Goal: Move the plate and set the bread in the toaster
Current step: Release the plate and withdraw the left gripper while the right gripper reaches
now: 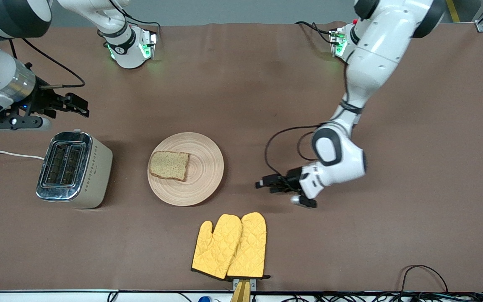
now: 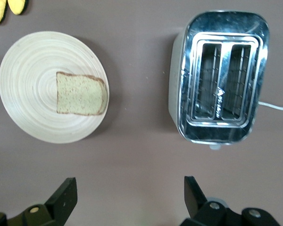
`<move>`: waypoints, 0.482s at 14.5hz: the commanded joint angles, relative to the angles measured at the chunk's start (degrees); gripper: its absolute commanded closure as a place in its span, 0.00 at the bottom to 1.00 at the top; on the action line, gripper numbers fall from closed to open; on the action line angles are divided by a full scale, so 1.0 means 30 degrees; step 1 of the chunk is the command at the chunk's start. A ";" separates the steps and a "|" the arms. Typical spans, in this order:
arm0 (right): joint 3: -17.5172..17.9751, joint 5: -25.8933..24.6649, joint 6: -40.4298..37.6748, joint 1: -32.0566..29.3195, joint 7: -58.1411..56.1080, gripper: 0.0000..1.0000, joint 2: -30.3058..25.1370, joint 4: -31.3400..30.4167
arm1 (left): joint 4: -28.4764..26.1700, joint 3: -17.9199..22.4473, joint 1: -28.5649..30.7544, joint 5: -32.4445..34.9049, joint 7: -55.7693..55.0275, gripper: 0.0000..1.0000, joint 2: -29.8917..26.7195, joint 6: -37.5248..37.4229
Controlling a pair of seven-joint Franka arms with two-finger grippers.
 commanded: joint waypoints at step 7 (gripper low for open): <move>-0.0115 0.0905 0.8204 0.2401 0.3570 0.00 0.1715 -0.5124 | 0.0190 -0.0075 0.5433 1.4786 -0.2310 0.00 -0.4091 -0.5436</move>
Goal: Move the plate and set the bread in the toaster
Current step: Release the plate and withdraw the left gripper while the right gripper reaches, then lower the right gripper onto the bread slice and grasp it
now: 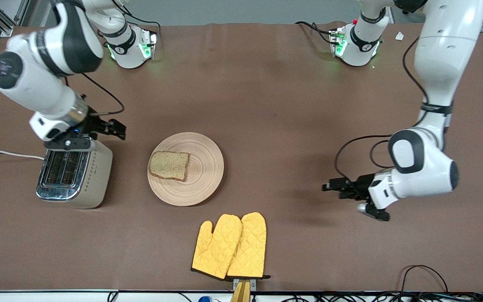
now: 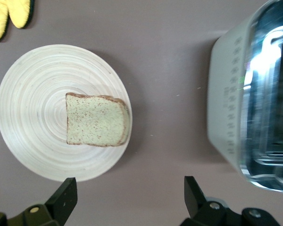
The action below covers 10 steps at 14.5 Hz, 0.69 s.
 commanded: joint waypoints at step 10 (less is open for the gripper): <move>-0.0153 0.0216 0.7373 0.1254 0.1406 0.00 0.4884 -0.2311 | 0.3169 -0.0070 0.0917 1.0596 -0.5037 0.00 -0.7184 -0.9126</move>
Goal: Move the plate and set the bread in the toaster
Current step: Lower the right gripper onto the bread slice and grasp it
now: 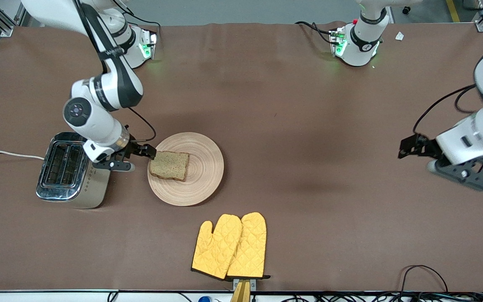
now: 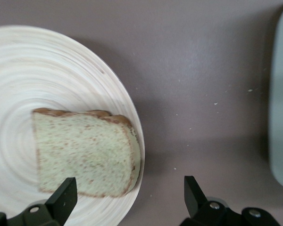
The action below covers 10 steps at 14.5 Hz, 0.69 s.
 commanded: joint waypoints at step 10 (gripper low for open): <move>-0.0150 0.0244 0.0985 0.0375 0.0434 0.27 0.1660 -0.0102 | -0.2851 -0.0155 0.0118 0.1054 -0.5205 0.00 -0.4322 -0.1150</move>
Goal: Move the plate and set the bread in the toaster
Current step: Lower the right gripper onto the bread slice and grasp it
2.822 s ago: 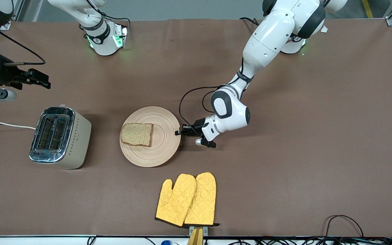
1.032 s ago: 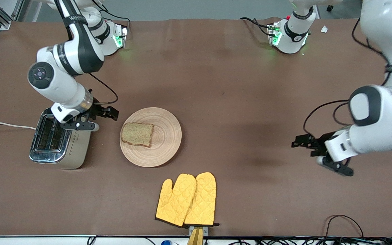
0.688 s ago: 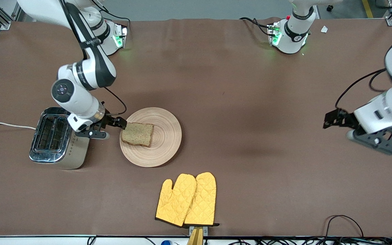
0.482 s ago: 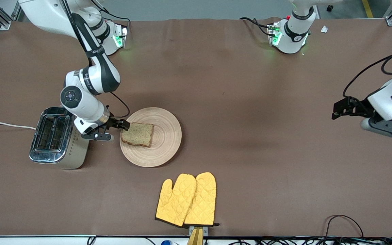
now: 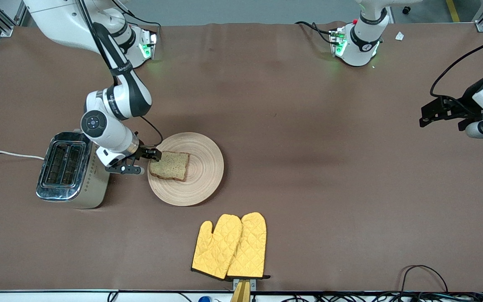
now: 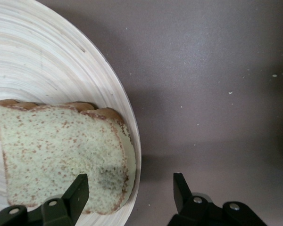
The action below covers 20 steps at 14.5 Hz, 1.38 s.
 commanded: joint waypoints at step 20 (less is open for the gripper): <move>-0.0147 0.0829 0.0175 0.0613 0.1488 0.93 0.0466 0.0206 | -0.2270 -0.0167 0.0675 0.0487 -0.0494 0.00 -0.1458 0.3406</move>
